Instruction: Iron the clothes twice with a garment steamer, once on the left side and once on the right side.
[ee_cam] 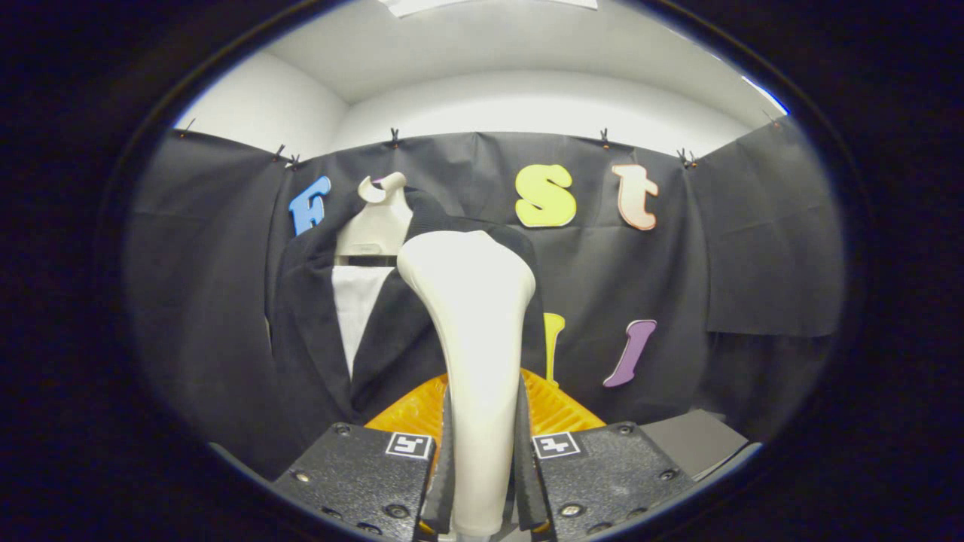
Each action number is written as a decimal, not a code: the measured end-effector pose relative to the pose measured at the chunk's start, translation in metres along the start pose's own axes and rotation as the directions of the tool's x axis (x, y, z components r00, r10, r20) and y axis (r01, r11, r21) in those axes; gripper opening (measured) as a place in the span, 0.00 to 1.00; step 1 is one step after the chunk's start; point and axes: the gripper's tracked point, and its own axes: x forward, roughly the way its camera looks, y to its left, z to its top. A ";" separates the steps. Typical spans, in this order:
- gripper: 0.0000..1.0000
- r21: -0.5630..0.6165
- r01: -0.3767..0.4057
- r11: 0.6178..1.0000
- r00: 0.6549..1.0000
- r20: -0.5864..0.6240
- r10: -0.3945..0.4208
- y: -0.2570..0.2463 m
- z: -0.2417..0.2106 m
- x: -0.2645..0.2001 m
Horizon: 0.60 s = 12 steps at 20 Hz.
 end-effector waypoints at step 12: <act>0.36 -0.034 0.031 0.999 0.999 -0.035 -0.032 0.016 -0.021 0.001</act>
